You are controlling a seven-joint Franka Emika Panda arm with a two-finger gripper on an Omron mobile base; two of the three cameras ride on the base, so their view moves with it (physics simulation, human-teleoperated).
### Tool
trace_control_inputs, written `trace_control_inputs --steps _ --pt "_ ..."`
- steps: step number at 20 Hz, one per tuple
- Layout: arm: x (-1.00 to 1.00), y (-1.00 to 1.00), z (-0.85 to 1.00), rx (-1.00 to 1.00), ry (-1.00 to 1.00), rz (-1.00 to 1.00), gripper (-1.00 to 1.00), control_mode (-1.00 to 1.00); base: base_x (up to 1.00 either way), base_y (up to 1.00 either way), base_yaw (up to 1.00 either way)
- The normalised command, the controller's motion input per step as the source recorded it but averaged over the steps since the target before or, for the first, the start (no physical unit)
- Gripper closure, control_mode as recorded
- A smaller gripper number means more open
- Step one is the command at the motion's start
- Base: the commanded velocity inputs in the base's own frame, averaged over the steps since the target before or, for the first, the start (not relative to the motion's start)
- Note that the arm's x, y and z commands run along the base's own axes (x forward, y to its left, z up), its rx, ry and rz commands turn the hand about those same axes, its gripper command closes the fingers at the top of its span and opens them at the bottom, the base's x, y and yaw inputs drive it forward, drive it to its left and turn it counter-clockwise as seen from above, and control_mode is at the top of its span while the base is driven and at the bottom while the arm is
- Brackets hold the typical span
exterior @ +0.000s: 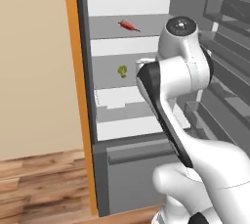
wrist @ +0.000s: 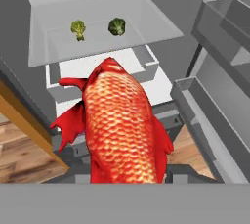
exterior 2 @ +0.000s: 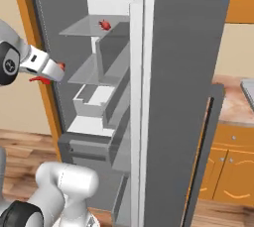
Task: Place one broccoli and one fish in each tupperware on the nearby counter, to pack two identical lunches.
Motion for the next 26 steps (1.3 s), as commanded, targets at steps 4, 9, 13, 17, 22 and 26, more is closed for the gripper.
trace_control_inputs --steps 4,9,13,17,22,26 --pt "0.0 0.0 0.0 0.0 0.0 0.0 1.0 1.0 -0.91 0.07 -0.05" --pt "0.0 0.0 0.0 0.0 0.0 0.0 1.0 1.0 -0.63 0.45 -0.01" --pt "0.0 0.0 0.0 0.0 0.0 0.0 1.0 1.0 -0.71 0.56 0.0" --pt "0.0 0.0 0.0 0.0 0.0 0.0 1.0 1.0 -0.75 0.71 0.0" --pt "0.0 0.0 0.0 0.0 0.0 0.0 1.0 1.0 -0.45 0.97 0.02" --pt "0.0 0.0 0.0 0.0 0.0 0.0 1.0 1.0 0.0 1.0 0.0"
